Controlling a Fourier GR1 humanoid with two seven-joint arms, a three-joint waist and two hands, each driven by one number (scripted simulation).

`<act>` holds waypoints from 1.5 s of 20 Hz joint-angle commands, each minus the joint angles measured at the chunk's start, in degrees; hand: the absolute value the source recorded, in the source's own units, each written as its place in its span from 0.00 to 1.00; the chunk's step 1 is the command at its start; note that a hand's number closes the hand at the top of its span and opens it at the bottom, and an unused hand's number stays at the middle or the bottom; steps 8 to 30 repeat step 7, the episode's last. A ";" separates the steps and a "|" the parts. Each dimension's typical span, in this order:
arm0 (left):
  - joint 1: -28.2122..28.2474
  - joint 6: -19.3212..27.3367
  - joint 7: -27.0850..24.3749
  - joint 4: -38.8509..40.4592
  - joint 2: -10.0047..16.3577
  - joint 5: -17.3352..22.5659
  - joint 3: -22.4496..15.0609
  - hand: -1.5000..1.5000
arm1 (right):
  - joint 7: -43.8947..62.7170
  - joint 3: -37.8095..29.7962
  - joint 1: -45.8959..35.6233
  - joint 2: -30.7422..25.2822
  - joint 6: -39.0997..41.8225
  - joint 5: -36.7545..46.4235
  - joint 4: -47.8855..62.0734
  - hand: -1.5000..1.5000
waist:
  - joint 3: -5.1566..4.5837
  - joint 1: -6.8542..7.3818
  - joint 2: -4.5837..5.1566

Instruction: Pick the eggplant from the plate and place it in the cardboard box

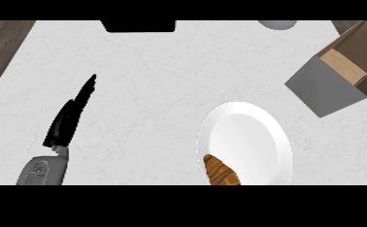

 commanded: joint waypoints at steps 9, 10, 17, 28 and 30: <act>1.23 -0.80 -2.70 0.18 0.56 -0.46 0.92 0.50 | -8.42 -1.85 9.29 -0.80 3.87 -10.73 1.19 0.00 | 0.00 0.36 0.10; 1.23 -0.80 -2.70 0.18 0.56 -0.46 0.92 0.50 | -8.42 -1.85 9.29 -0.80 3.87 -10.73 1.19 0.00 | 0.00 0.36 0.10; 1.23 -0.80 -2.70 0.18 0.56 -0.46 0.92 0.50 | -8.42 -1.85 9.29 -0.80 3.87 -10.73 1.19 0.00 | 0.00 0.36 0.10; 1.23 -0.80 -2.70 0.18 0.56 -0.46 0.92 0.50 | -8.42 -1.85 9.29 -0.80 3.87 -10.73 1.19 0.00 | 0.00 0.36 0.10; 1.23 -0.80 -2.70 0.18 0.56 -0.46 0.92 0.50 | -8.42 -1.85 9.29 -0.80 3.87 -10.73 1.19 0.00 | 0.00 0.36 0.10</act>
